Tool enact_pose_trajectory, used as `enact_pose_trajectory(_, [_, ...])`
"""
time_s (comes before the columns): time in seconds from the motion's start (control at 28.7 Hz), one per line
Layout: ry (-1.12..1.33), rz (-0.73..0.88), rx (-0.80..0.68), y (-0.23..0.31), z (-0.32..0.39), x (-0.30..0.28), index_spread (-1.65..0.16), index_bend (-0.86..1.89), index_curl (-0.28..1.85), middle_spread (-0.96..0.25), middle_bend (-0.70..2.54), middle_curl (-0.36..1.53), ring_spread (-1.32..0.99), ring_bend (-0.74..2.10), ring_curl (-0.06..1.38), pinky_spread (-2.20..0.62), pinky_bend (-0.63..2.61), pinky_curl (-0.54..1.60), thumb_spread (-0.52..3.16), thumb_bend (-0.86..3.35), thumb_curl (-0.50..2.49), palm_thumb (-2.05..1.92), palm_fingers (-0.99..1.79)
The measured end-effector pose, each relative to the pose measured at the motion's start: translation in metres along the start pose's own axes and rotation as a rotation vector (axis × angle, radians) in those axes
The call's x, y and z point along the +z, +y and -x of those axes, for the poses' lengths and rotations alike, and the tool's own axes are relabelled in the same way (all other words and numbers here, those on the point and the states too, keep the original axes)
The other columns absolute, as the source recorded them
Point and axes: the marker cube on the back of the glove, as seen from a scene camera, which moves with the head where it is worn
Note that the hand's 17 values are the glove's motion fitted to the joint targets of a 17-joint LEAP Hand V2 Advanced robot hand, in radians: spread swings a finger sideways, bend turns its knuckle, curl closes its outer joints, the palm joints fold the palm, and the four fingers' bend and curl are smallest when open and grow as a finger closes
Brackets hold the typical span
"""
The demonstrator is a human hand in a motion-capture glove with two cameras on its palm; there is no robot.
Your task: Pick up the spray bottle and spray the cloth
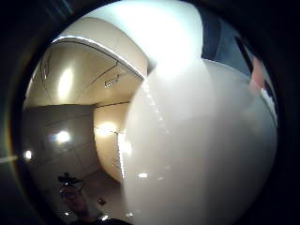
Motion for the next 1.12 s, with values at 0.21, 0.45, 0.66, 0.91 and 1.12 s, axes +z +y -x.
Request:
enact_pose_trajectory(0.21, [0.030,0.004,0.005,0.002,-0.006,0.003,-0.18,0.19,0.71,-0.05,0.37,0.63,-0.11,0.35,0.57,-0.06,0.18,0.55,0.98,-0.01,0.71,1.20,1.09])
enact_pose_trajectory(0.45, [0.046,0.002,0.013,0.000,-0.008,0.003,-0.18,0.18,0.70,-0.04,0.37,0.63,-0.11,0.35,0.57,-0.06,0.16,0.54,0.99,-0.03,0.70,1.16,1.07])
enact_pose_trajectory(0.66, [0.085,0.046,0.039,0.005,-0.007,0.003,-0.19,0.09,0.65,-0.01,0.25,0.58,-0.07,0.32,0.58,-0.02,0.24,0.57,1.01,-0.05,0.65,1.05,0.73])
enact_pose_trajectory(0.91, [0.133,0.124,0.059,0.007,-0.022,0.006,-0.34,0.01,0.49,-0.03,0.12,0.47,0.02,0.31,0.56,0.08,0.40,0.59,1.01,-0.05,0.59,0.91,0.01])
enact_pose_trajectory(1.12, [0.125,0.155,0.017,0.013,-0.014,0.010,-0.38,0.09,0.38,-0.03,0.15,0.41,0.05,0.33,0.48,0.13,0.44,0.51,1.01,-0.03,0.57,0.89,0.02])
